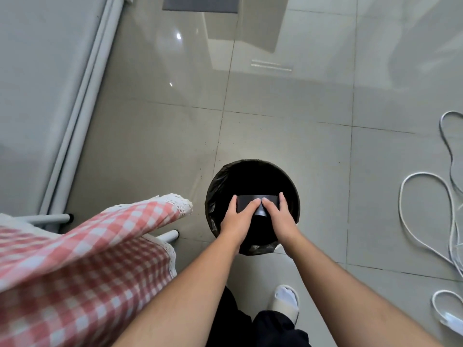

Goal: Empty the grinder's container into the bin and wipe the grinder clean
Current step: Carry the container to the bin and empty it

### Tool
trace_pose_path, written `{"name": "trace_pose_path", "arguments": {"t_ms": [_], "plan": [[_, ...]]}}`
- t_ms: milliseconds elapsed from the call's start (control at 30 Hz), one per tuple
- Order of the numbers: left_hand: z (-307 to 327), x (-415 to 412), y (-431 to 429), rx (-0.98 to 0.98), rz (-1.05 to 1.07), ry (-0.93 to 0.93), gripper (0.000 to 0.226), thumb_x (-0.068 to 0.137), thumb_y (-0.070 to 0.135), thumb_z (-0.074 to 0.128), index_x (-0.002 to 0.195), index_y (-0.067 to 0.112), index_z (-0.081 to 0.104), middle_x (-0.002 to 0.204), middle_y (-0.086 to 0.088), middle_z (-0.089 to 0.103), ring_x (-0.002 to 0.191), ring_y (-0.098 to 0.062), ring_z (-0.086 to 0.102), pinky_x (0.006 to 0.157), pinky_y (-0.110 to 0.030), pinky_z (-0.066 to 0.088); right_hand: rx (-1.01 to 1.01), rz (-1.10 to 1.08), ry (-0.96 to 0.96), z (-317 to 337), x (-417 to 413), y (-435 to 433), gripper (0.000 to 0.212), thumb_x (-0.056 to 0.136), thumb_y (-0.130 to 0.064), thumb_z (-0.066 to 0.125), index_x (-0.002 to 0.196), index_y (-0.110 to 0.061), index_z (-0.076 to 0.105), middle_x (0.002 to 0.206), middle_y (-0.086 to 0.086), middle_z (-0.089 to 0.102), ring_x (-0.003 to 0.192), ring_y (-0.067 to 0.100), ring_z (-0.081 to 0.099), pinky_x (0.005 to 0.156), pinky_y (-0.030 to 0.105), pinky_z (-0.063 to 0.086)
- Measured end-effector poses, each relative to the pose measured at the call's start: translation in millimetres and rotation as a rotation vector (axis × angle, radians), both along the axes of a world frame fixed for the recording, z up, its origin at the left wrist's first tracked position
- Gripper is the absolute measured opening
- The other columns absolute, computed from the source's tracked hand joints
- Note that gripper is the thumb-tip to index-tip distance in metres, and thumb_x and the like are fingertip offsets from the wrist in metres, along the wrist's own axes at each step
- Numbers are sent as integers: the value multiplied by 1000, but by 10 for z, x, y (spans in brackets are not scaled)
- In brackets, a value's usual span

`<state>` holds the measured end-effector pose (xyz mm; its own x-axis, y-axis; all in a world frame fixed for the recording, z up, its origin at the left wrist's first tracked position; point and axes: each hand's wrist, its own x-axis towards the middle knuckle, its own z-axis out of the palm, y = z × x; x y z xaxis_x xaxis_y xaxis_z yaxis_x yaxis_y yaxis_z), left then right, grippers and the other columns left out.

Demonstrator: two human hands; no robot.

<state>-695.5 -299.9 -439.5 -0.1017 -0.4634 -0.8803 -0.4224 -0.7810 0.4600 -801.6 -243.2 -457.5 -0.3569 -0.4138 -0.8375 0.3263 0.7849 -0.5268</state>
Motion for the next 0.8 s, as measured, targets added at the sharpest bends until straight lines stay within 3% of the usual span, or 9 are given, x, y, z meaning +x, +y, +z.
{"name": "trace_pose_path", "arguments": {"t_ms": [133, 667, 800], "plan": [[23, -24, -37, -23, -4, -11, 87, 76, 59, 67, 151, 41, 27, 153, 2, 38, 136, -21, 41, 96, -30, 37, -3, -28, 10, 30, 26, -19, 74, 84, -55, 52, 146, -39, 15, 147, 4, 39, 129, 25, 39, 93, 32, 34], [130, 30, 22, -4, -61, -53, 85, 79, 61, 63, 152, 43, 22, 153, -2, 38, 137, -23, 41, 103, -33, 36, 37, 29, 39, 164, 45, 12, 70, 85, -55, 50, 145, -37, 21, 147, 5, 38, 131, 26, 37, 93, 34, 32], [435, 105, -13, -38, -134, 38, 103, 66, 68, 64, 152, 44, 15, 157, 3, 32, 141, -20, 35, 109, -33, 33, -67, 60, 18, 461, 28, 36, 72, 86, -49, 52, 146, -39, 14, 151, -1, 31, 135, 21, 32, 98, 31, 30]]}}
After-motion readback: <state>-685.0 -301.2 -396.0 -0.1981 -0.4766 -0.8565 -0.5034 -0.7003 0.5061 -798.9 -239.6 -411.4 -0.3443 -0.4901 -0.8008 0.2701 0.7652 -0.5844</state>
